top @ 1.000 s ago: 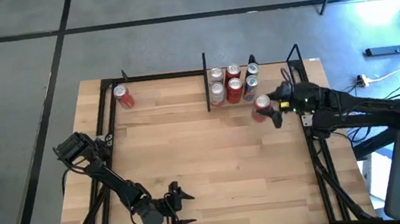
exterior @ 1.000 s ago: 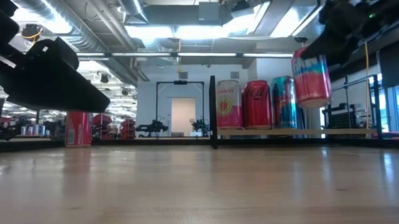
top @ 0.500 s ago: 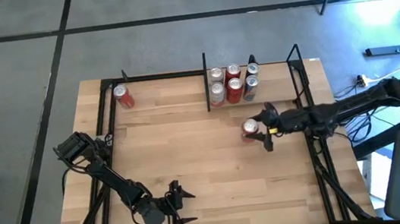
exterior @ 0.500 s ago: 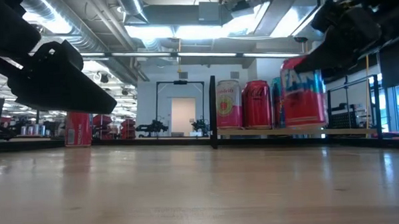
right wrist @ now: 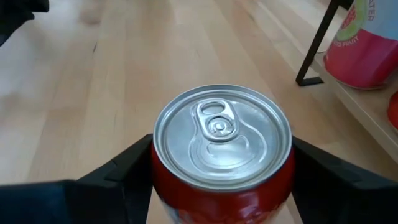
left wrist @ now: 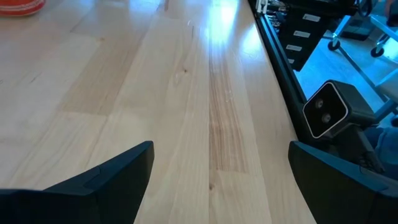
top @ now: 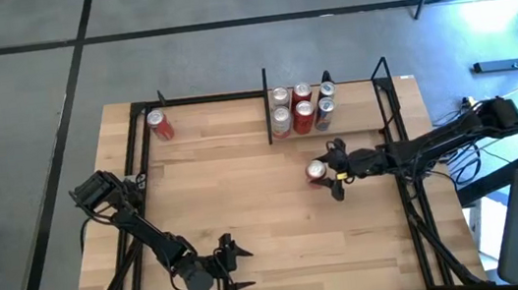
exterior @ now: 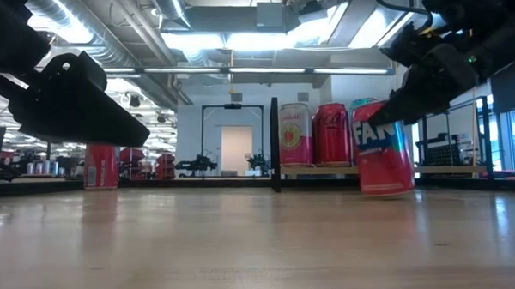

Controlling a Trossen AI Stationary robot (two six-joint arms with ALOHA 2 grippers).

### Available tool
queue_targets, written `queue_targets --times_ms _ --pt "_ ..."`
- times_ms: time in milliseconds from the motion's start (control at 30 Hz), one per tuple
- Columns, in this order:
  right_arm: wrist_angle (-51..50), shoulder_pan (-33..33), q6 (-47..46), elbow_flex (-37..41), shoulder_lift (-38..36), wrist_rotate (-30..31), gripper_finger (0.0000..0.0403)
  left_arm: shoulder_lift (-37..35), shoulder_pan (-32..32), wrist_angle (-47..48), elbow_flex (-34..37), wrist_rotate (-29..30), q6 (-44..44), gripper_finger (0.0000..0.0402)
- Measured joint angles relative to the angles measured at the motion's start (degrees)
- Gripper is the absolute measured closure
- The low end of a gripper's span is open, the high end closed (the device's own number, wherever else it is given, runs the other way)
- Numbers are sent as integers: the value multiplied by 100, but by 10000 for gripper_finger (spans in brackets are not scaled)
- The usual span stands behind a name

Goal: Place canned beverage on shelf
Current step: Put the bottom red soda can on the shelf

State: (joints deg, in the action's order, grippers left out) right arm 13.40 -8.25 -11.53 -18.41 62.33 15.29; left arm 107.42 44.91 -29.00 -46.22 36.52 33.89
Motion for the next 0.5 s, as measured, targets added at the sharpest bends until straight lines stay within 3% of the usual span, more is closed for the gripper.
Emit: queue_targets --times_ms 233,500 --pt "-246 0 2 -89 -37 -76 73 0 0 -5 0 -29 1 40" --pt "-2135 0 100 -1320 -229 -96 37 0 2 -8 0 -42 7 40"
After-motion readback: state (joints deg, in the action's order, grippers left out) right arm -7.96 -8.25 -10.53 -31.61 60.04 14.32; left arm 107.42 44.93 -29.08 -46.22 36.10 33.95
